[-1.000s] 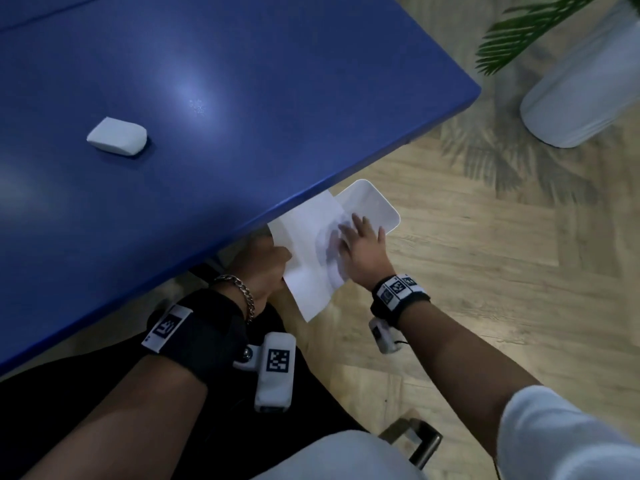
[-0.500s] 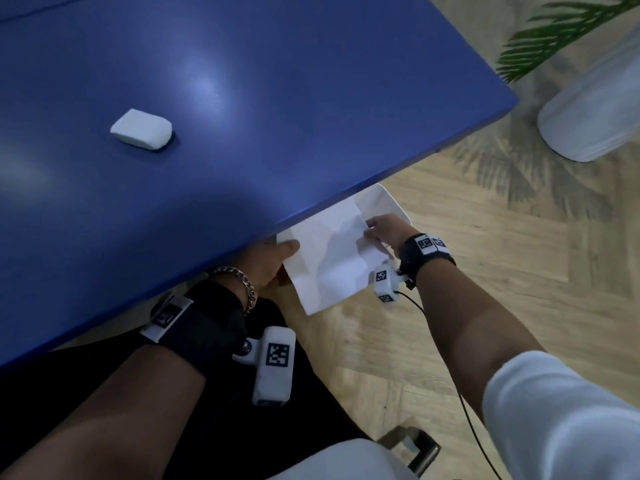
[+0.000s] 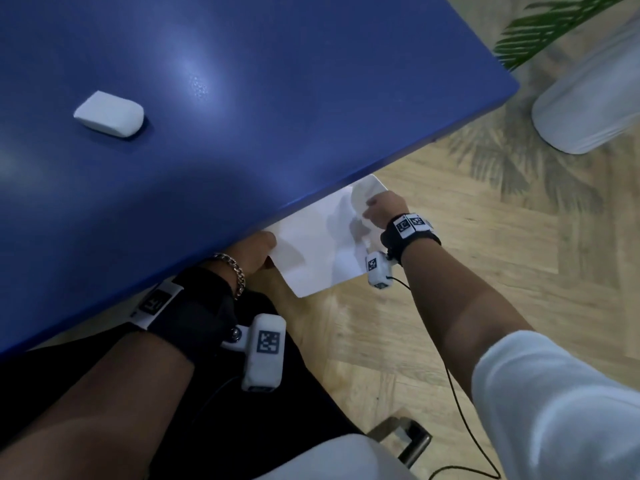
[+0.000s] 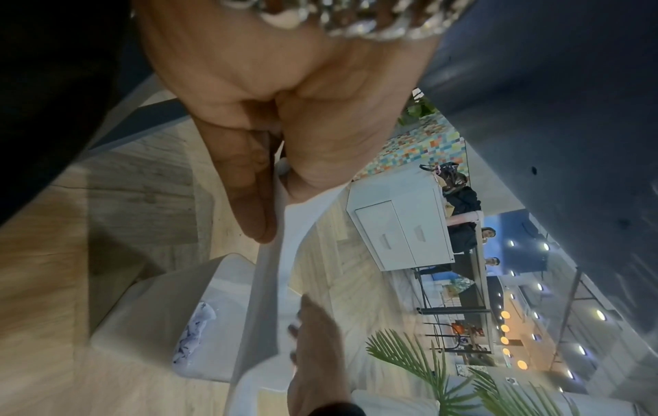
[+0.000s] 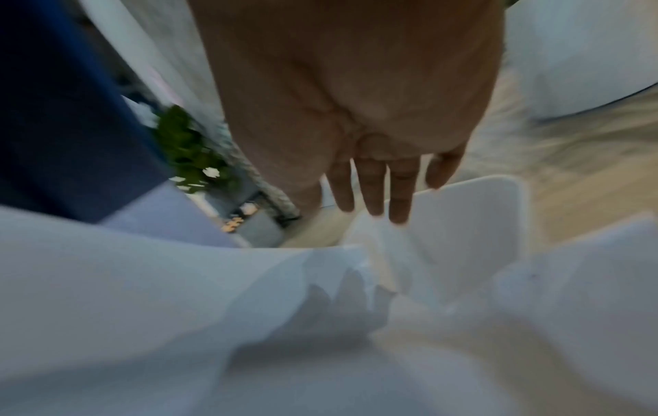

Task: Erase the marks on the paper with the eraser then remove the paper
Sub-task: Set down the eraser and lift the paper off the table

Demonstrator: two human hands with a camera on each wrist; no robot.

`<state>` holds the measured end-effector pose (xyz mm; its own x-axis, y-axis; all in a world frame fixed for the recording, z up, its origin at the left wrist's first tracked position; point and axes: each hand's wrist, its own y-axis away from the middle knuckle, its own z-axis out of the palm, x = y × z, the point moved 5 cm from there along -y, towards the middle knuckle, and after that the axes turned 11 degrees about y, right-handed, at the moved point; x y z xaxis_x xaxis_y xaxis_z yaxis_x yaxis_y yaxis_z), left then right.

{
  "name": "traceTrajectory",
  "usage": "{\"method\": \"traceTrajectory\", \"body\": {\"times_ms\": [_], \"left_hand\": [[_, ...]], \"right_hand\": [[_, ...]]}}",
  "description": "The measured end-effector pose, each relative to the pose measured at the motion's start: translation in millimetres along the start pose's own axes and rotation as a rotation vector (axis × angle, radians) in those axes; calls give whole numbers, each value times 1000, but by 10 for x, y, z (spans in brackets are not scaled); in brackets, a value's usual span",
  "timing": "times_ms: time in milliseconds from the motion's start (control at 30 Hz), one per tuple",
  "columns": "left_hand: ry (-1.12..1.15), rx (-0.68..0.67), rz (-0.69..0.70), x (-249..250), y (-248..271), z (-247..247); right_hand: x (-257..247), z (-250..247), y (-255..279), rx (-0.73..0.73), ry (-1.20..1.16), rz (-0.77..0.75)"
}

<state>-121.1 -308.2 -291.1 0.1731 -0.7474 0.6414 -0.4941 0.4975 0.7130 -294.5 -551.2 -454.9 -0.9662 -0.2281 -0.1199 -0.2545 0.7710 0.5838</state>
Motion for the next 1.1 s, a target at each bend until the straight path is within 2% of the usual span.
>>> {"method": "traceTrajectory", "body": {"times_ms": [67, 133, 200, 233, 267, 300, 333, 433, 467, 500, 533, 567, 633, 667, 700, 733, 767, 800, 833, 867, 900, 933, 1000, 1033, 1067, 1100], "left_hand": [[-1, 11, 22, -5, -44, 0], [-37, 23, 53, 14, -54, 11], [-11, -2, 29, -26, -97, 45], [-10, 0, 29, -14, -82, 53], [-23, 33, 51, 7, -77, 39], [-27, 58, 67, 28, -58, 27], [-13, 70, 87, 35, -72, 18], [-2, 75, 62, 0, -81, 0], [15, 73, 45, -28, -94, -6], [23, 63, 15, -51, -97, -9], [27, 54, 7, -61, -96, 3], [38, 54, 9, -61, -98, 12], [66, 62, 33, -25, -68, 26], [61, 71, 54, -23, -75, 15], [55, 68, 67, -18, -65, 12], [51, 72, 83, -22, -79, 2], [51, 75, 87, -22, -70, -8], [54, 85, 110, -29, -89, -26], [63, 82, 107, -39, -91, -40], [83, 78, 103, -54, -111, -50], [107, 72, 90, -73, -120, -57], [121, 63, 82, -84, -111, -52], [124, 57, 101, -47, -74, -36], [118, 53, 113, -36, -71, -30], [109, 51, 121, -26, -69, -33], [101, 44, 127, -35, -76, -32]], "right_hand": [[-217, -168, 312, 197, -133, -90], [-532, -168, 802, 305, -410, -337], [-830, 51, 1326, 228, -549, -698], [-937, 207, 1526, 138, -510, -841], [-936, 412, 1543, 53, -403, -906], [-863, 569, 1465, -15, -266, -865], [-730, 676, 1270, -29, -100, -755], [-305, 720, 735, 9, 480, -441], [-227, 642, 664, 1, 592, -335], [-207, 573, 608, 10, 590, -234], [-258, 489, 631, 34, 486, -195], [-386, 441, 684, 77, 283, -276], [-728, 431, 908, 50, -216, -581], [-827, 517, 983, -15, -278, -682], [-831, 674, 966, -96, -163, -678], [-729, 821, 872, -146, 87, -574], [-550, 900, 724, -149, 326, -409], [-432, 850, 655, -151, 461, -273], [-374, 793, 561, -102, 463, -198], [-395, 673, 563, 20, 363, -174], [-477, 567, 600, 143, 155, -212], [-602, 471, 716, 204, -81, -330], [-830, 469, 1049, 157, -416, -610], [-890, 548, 1189, 88, -365, -695], [-876, 667, 1228, 22, -159, -719], [-750, 781, 1148, 4, 126, -644]]}}
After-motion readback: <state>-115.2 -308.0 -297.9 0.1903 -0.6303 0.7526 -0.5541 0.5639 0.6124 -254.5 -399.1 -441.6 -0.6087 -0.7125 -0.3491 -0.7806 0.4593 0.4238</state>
